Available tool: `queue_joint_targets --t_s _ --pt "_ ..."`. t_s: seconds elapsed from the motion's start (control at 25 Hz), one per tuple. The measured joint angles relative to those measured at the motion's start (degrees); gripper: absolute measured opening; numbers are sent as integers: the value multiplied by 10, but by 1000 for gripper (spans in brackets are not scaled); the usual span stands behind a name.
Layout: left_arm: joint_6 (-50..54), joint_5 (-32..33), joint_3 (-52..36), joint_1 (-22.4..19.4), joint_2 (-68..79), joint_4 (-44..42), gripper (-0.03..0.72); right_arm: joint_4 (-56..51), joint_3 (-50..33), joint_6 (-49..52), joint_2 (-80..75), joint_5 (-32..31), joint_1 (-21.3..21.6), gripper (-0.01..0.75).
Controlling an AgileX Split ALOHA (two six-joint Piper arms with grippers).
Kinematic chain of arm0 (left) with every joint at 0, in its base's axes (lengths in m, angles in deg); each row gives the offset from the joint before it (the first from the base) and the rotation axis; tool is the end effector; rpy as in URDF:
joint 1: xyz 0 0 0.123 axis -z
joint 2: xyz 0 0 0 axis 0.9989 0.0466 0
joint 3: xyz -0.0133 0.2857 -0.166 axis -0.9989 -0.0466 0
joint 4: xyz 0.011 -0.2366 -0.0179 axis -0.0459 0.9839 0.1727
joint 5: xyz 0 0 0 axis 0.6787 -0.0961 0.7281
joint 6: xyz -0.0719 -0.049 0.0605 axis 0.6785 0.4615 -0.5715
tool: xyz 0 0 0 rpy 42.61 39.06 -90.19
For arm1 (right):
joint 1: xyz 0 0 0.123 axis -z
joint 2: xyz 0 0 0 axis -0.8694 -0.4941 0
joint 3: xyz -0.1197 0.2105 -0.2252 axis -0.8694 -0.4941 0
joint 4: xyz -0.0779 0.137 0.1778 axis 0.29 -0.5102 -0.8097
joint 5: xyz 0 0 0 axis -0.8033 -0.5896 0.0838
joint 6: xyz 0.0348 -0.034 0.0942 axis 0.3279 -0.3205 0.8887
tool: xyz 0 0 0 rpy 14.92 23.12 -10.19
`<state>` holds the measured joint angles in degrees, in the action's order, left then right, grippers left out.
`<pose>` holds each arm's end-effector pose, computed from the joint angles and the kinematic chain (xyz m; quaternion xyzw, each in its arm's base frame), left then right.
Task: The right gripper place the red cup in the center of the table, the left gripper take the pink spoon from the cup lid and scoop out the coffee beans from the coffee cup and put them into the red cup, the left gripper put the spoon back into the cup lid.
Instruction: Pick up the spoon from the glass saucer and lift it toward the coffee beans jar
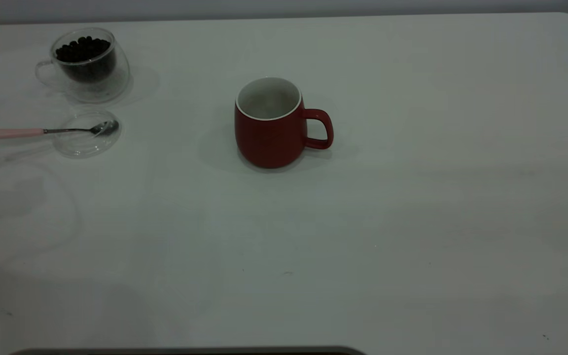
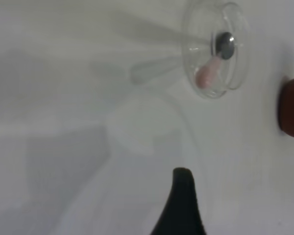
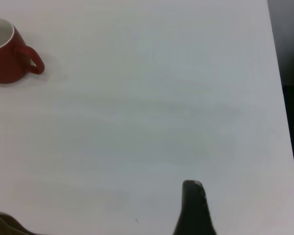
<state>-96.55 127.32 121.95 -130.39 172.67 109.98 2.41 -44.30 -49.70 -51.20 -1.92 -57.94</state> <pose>0.3395 0.2104 0.0581 -0.1452 0.9032 -0.3536 0.1954 -0.0471 0.0116 0.2515 -0.0455 0.8808 0.0073 0.4713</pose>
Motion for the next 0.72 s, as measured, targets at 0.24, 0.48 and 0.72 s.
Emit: queue_joint_targets --t_s 0.24,0.48,0.72 --pt "-24 -2 16 1 35 29 714 0 0 0 0 0 0 591" --pt "-26 22 58 6 88 37 714 -2 0 0 0 0 0 591" --pt "-27 34 90 32 129 56 710 -2 0 0 0 0 0 591"
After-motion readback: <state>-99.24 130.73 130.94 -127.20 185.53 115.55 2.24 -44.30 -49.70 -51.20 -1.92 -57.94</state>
